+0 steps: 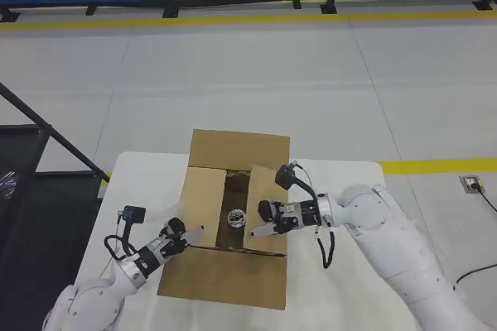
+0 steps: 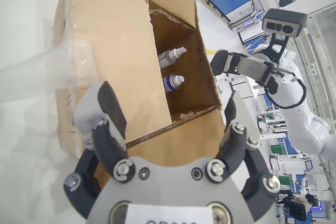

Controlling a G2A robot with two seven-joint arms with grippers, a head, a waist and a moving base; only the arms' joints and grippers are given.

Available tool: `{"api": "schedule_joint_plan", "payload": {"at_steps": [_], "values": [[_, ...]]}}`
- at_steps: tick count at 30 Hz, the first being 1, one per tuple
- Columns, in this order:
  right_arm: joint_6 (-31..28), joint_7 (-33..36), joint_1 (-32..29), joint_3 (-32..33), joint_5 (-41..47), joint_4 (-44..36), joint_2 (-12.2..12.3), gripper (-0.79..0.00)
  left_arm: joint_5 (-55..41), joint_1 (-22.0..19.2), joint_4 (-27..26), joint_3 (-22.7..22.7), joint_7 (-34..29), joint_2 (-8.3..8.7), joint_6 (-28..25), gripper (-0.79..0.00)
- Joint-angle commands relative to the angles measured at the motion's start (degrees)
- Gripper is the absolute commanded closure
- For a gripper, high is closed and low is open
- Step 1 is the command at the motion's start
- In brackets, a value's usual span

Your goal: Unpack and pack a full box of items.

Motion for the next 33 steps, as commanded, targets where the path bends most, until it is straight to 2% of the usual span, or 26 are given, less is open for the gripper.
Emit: {"api": "schedule_joint_plan", "payload": {"at_steps": [1, 7, 15, 27, 33], "values": [[0.42, 0.04, 1.88, -2.23, -0.27, 2.4, -0.71, -0.785, -0.09, 0.24, -0.13, -0.15, 0.07, 0.08, -0.09, -0.785], [2.47, -1.73, 6.3, -8.08, -2.84, 7.09, -3.14, -0.785, -0.8, 0.93, -0.81, -1.16, 0.15, 0.37, -0.3, -0.785], [2.21, -3.15, 8.69, -11.49, -5.13, 9.85, -4.77, -0.785, -0.48, 0.92, -0.05, -1.19, 0.84, 0.62, -0.19, -0.785], [0.66, -5.23, 7.53, -10.78, -8.57, 6.98, -4.16, -0.785, 1.16, 0.58, 0.85, 0.28, 1.94, 0.84, -0.02, -0.785], [1.96, -8.25, 6.82, -8.73, -11.33, 4.41, -3.35, -0.785, 0.61, 2.68, -3.66, -2.82, 4.94, 1.15, -1.63, -0.785]]}}
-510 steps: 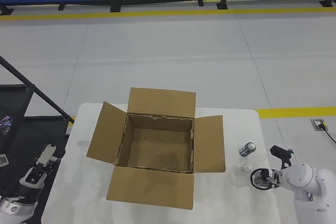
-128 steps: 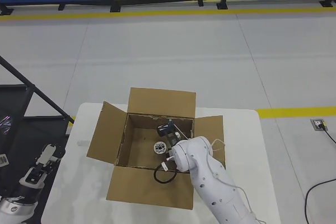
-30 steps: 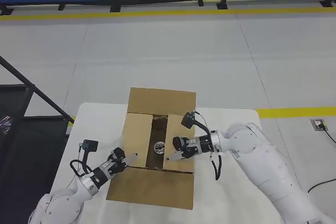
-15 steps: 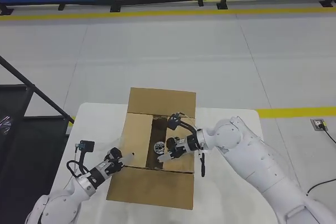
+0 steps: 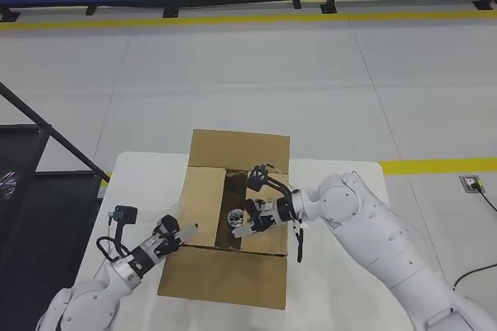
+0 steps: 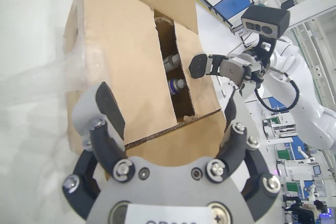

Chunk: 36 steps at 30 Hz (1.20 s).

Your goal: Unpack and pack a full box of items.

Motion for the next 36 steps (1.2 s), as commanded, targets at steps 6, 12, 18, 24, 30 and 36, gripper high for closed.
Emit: {"api": "schedule_joint_plan", "payload": {"at_steps": [6, 12, 18, 24, 30, 36], "values": [[5.63, -1.75, -1.02, 2.74, -3.51, -3.56, 1.15, -0.785, -7.6, 4.35, -5.76, -9.37, -1.14, 0.76, -1.33, -0.785], [5.63, -1.75, -1.02, 2.74, -3.51, -3.56, 1.15, -0.785, -11.74, 9.07, -4.15, -19.9, -9.14, 1.94, -6.52, -0.785], [6.98, -5.89, -2.38, 3.93, -3.68, -4.06, 1.33, -0.785, -11.61, 11.51, 0.66, -21.73, -19.74, 3.1, -13.55, -0.785], [-1.54, -20.13, -8.58, 10.67, -3.22, -5.54, 2.87, -0.785, -16.77, 7.79, 8.21, -19.27, -32.1, 4.48, -12.3, -0.785], [1.87, -21.61, -10.26, 12.46, -1.88, -4.62, 3.27, -0.785, -15.81, 4.52, 11.48, -13.57, -39.16, 5.29, -14.39, -0.785], [1.87, -21.61, -10.26, 12.46, -1.88, -4.62, 3.27, -0.785, -19.03, 4.1, 10.08, -8.69, -42.06, 6.37, -13.68, -0.785]]}}
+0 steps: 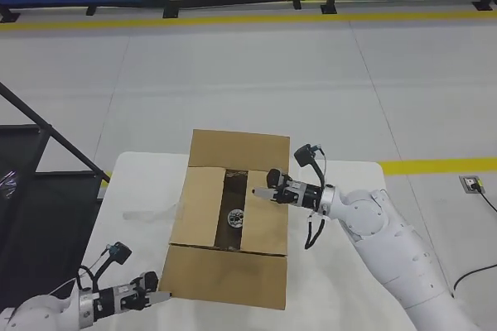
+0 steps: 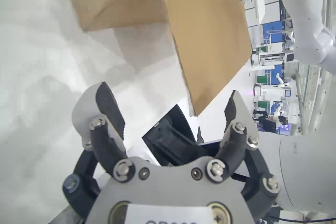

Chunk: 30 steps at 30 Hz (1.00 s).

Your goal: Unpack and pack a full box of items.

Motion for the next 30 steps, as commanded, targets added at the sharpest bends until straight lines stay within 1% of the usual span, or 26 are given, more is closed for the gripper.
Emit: {"api": "schedule_joint_plan", "payload": {"at_steps": [1, 3, 9, 13, 17, 20, 23, 26, 29, 30], "values": [[0.3, -0.33, -0.18, 0.05, -0.03, -0.03, 0.0, -0.785, -1.79, 0.07, -0.56, 1.24, -0.37, 0.51, 0.44, -0.785], [1.94, -3.76, -1.3, 0.5, -0.9, -1.0, -0.04, -0.785, -3.76, -0.11, -0.83, 1.99, -0.81, 1.03, 0.88, -0.785], [3.34, -15.41, -4.07, 2.21, -3.05, -0.57, -0.32, -0.785, -10.86, 0.03, -2.77, 3.24, -1.85, 2.69, 1.92, -0.785], [6.36, -20.81, -3.58, 2.22, -4.06, 1.54, -0.95, -0.785, -16.47, 0.59, -3.95, 3.04, -2.21, 3.75, 2.27, -0.785], [7.21, -25.51, -2.17, 1.64, -3.75, 5.01, -1.9, -0.785, -20.45, 1.31, -5.93, 2.74, -2.11, 4.66, 2.18, -0.785], [7.66, -25.98, 0.12, 1.13, -2.25, 9.79, -2.69, -0.785, -22.74, 2.15, -7.45, 2.23, -0.43, 5.13, 0.5, -0.785], [9.45, -24.6, 3.28, 0.08, -0.23, 15.16, -3.75, -0.785, -24.39, 2.73, -8.52, 1.86, 0.97, 5.41, -0.9, -0.785], [8.75, -22.6, 6.44, -1.14, 2.14, 20.88, -4.97, -0.785, -23.66, 2.64, -8.61, 1.51, 3.68, 5.39, -2.29, -0.785], [7.24, -21.61, 9.08, -2.25, 4.6, 26.55, -6.33, -0.785, -23.34, 2.56, -8.88, 2.54, 6.93, 5.22, -1.91, -0.785], [5.86, -21.0, 9.74, -2.61, 5.61, 28.08, -6.8, -0.785, -22.99, 2.45, -8.9, 2.76, 8.11, 5.17, -1.8, -0.785]]}}
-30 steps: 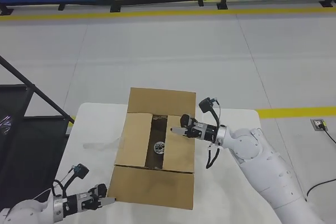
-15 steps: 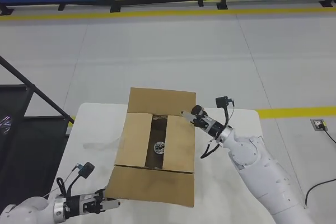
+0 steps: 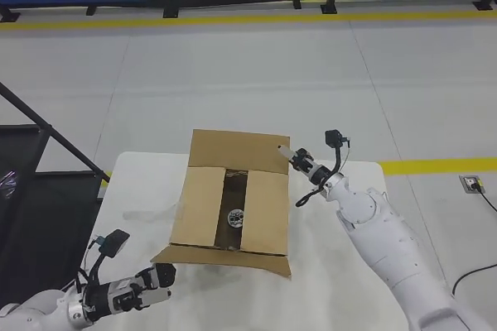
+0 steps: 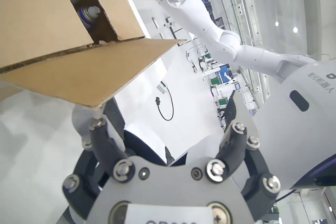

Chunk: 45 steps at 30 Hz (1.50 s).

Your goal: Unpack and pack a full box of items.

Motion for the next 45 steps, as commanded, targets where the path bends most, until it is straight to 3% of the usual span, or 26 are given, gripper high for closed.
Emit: {"api": "schedule_joint_plan", "payload": {"at_steps": [1, 10, 16, 26, 33, 38, 45], "values": [[-2.61, 0.92, 1.12, -0.47, 1.61, 3.06, -0.73, -0.785, 0.55, -0.17, -0.14, 0.45, 1.95, -0.08, 0.23, -0.785], [-21.35, 11.17, 4.99, -0.35, 11.91, 13.91, -3.28, -0.785, 6.36, -0.99, -1.26, 2.29, 10.39, -0.45, 1.05, -0.785], [-28.96, 17.25, 6.28, 0.92, 17.25, 16.92, -3.62, -0.785, 15.48, -1.29, -2.53, 4.37, 17.0, -0.82, 1.94, -0.785], [-28.96, 31.59, 3.18, 6.11, 20.58, 5.27, -0.45, -0.785, 25.43, -3.49, -3.18, 8.83, 27.6, -1.67, 4.98, -0.785], [-28.96, 31.67, -1.59, 6.6, 13.19, -7.58, 2.82, -0.785, 30.4, -6.75, -1.67, 11.9, 30.72, -2.09, 7.99, -0.785], [-28.81, 31.83, -3.03, 3.3, 12.51, -11.05, 4.76, -0.785, 33.92, -8.83, -0.48, 14.39, 33.65, -2.53, 10.77, -0.785], [-19.66, 40.97, -1.59, 0.45, 23.11, -12.2, 5.72, -0.785, 35.85, -11.55, 1.33, 17.36, 35.53, -3.08, 12.62, -0.785]]}}
